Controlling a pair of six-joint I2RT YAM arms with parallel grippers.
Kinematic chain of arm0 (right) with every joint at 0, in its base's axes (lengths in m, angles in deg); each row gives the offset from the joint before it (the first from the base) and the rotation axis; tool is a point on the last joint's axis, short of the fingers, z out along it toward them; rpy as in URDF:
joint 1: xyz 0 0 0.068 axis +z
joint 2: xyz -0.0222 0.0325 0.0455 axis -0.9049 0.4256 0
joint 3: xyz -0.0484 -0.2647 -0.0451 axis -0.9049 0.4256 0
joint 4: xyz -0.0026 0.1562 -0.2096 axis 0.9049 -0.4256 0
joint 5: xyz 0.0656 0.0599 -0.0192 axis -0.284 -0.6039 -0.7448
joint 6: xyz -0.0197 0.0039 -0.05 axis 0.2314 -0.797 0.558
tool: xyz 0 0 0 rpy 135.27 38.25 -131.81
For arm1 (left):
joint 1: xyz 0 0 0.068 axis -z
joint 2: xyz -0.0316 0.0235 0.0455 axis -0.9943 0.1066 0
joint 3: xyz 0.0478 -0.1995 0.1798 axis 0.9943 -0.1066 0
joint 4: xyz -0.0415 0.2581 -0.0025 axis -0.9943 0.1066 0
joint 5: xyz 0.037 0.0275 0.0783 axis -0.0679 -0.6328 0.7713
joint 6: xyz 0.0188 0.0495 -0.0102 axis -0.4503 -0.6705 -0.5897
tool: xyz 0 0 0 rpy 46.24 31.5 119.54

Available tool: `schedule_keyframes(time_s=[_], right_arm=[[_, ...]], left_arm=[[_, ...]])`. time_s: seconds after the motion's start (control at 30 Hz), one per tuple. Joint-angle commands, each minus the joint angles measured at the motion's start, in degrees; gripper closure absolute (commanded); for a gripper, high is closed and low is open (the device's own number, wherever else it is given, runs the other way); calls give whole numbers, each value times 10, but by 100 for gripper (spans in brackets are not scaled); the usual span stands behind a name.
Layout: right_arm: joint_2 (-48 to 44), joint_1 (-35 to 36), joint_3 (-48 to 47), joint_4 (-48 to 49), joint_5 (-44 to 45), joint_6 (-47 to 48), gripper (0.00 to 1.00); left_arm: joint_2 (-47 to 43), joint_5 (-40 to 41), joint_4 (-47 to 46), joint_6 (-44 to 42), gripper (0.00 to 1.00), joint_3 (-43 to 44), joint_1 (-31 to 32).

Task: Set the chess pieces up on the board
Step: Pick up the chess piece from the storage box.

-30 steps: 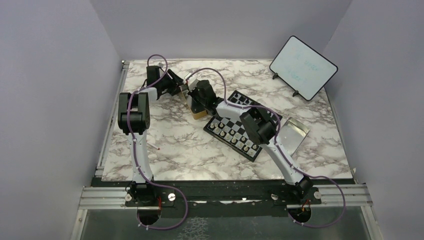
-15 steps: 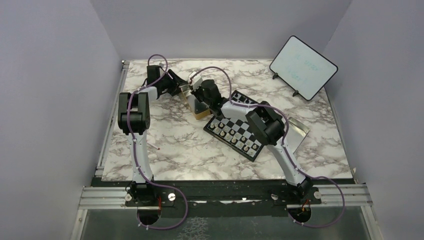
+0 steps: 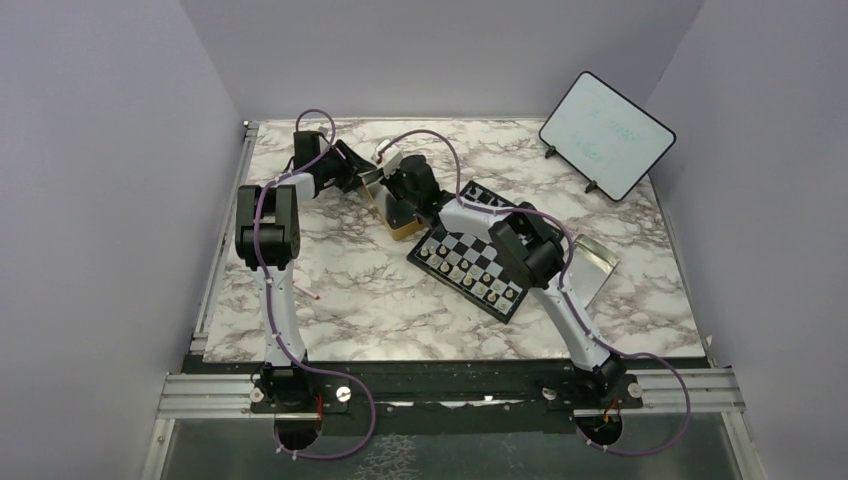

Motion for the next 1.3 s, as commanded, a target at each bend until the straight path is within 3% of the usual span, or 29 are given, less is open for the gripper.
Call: schedule_keyframes(time_s=[0.0,0.47,0.6,0.8,1.27], right_arm=[[33,-2,-30,-33,-20,10,74],[94,-2,-126,-75,-25,7,69],[102,-2,-141,-82,-30,10,83],[74,-2,-94,-47,-32,13,98],[-65,-5,37,-34,-34,-2,99]], left_arm=[[-11,-16,21,-16,45,4,1],[-11,-19,26,-20,45,0,6],[-16,-18,27,-22,46,-2,6],[-20,-16,31,-27,46,-4,6],[-37,2,58,-50,45,28,-6]])
